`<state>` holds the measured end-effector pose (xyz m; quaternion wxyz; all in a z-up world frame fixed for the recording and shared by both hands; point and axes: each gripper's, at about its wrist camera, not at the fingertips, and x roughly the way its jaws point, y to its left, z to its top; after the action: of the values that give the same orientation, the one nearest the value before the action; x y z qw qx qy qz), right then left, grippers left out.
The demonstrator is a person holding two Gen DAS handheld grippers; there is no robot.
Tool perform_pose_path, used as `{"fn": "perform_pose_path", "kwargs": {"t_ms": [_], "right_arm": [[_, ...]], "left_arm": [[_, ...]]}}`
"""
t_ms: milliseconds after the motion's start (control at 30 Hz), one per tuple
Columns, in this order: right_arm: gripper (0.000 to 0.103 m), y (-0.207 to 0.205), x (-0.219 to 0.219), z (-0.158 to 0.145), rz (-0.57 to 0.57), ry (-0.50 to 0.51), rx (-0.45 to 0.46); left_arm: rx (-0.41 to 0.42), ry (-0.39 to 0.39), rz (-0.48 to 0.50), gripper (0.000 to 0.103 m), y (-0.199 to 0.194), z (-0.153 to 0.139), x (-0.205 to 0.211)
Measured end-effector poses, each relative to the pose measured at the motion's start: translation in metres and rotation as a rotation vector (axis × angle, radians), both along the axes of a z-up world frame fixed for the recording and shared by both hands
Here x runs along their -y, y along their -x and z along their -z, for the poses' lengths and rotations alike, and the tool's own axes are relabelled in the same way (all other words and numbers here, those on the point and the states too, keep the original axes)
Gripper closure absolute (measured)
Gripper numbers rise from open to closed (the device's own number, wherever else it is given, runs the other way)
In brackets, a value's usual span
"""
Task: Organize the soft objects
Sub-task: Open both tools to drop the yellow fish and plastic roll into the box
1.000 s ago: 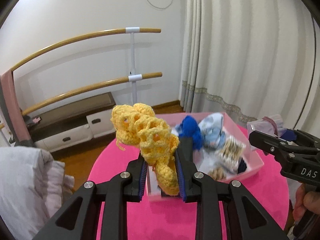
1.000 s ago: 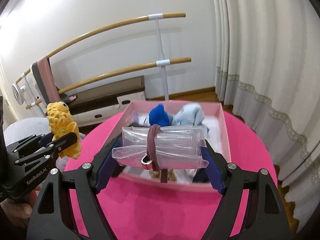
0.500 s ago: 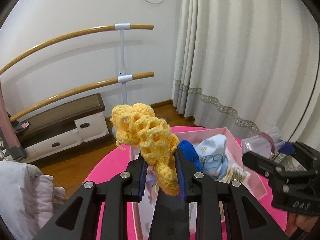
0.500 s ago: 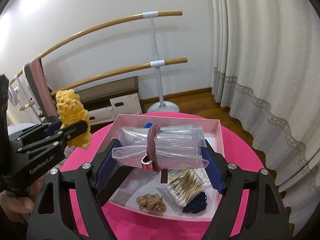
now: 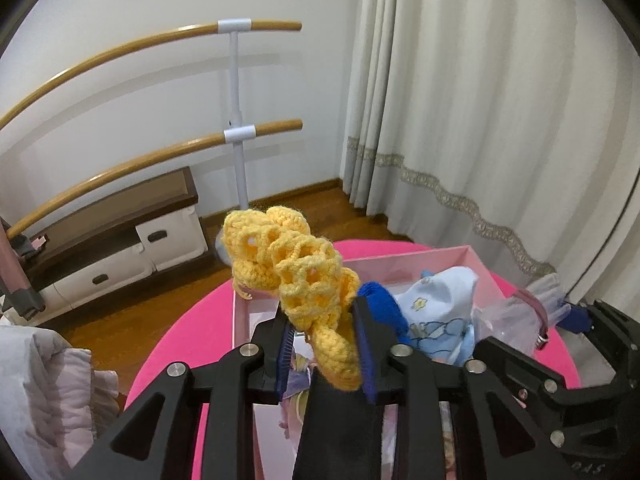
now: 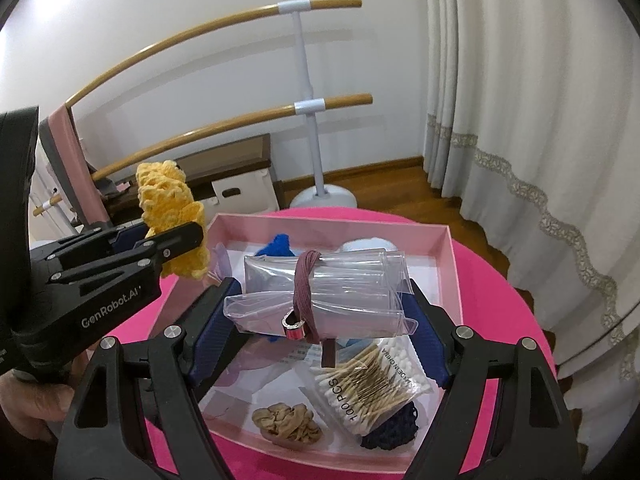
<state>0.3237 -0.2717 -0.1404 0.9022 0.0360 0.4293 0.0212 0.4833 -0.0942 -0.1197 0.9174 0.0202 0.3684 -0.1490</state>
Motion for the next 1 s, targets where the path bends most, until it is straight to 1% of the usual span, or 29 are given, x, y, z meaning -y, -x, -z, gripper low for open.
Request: {"fn": "perform_pose_path", "kwargs": {"t_ms": [67, 100, 133, 167, 200, 233, 267, 333, 367, 433, 600, 667, 767, 867, 1000], "right_arm": [[0.025, -0.005, 0.001, 0.008, 0.000, -0.004, -0.027], [0.024, -0.007, 0.001, 0.013, -0.002, -0.012, -0.043], [0.024, -0.007, 0.003, 0.015, 0.001, -0.017, -0.049], [0.021, -0.007, 0.005, 0.017, 0.007, -0.023, -0.052], [0.013, -0.006, 0.007, 0.018, 0.017, -0.033, -0.052], [0.002, -0.003, 0.011, 0.017, 0.024, -0.050, -0.043], [0.000, -0.001, 0.014, 0.015, 0.029, -0.067, -0.033], [0.000, 0.005, 0.018, 0.010, 0.047, -0.082, -0.017], [0.000, 0.008, 0.019, 0.006, 0.058, -0.077, -0.010], [0.000, 0.014, 0.019, -0.002, 0.077, -0.067, 0.011], [0.000, 0.036, 0.018, -0.028, 0.125, -0.044, 0.064], [0.000, 0.046, 0.017, -0.038, 0.130, -0.045, 0.083], [0.000, 0.067, 0.012, -0.058, 0.129, -0.035, 0.122], [0.000, 0.092, 0.003, -0.077, 0.118, -0.018, 0.161], [0.000, 0.135, -0.011, -0.096, 0.117, -0.002, 0.214]], "left_arm": [[-0.038, 0.000, 0.007, 0.068, -0.013, 0.007, 0.001], [-0.051, -0.006, 0.010, 0.057, -0.017, 0.010, 0.001], [-0.059, -0.012, 0.006, 0.043, -0.021, 0.011, 0.001], [-0.055, -0.017, -0.003, 0.037, -0.022, 0.011, -0.001], [-0.047, -0.019, -0.014, 0.029, -0.021, 0.009, -0.003], [-0.039, -0.017, -0.021, 0.025, -0.020, 0.006, -0.006], [-0.031, -0.012, -0.026, 0.023, -0.018, 0.003, -0.008], [-0.003, -0.009, -0.050, 0.012, -0.011, -0.005, -0.014], [0.010, -0.011, -0.058, 0.009, -0.007, -0.009, -0.016], [0.049, -0.017, -0.078, 0.000, 0.005, -0.017, -0.019], [0.162, -0.058, -0.134, 0.000, 0.049, -0.042, -0.026], [0.207, -0.057, -0.157, 0.000, 0.071, -0.053, -0.031], [0.248, -0.044, -0.176, 0.000, 0.103, -0.068, -0.038], [0.289, -0.043, -0.193, 0.000, 0.142, -0.076, -0.039], [0.330, -0.056, -0.204, 0.000, 0.196, -0.076, -0.040]]}}
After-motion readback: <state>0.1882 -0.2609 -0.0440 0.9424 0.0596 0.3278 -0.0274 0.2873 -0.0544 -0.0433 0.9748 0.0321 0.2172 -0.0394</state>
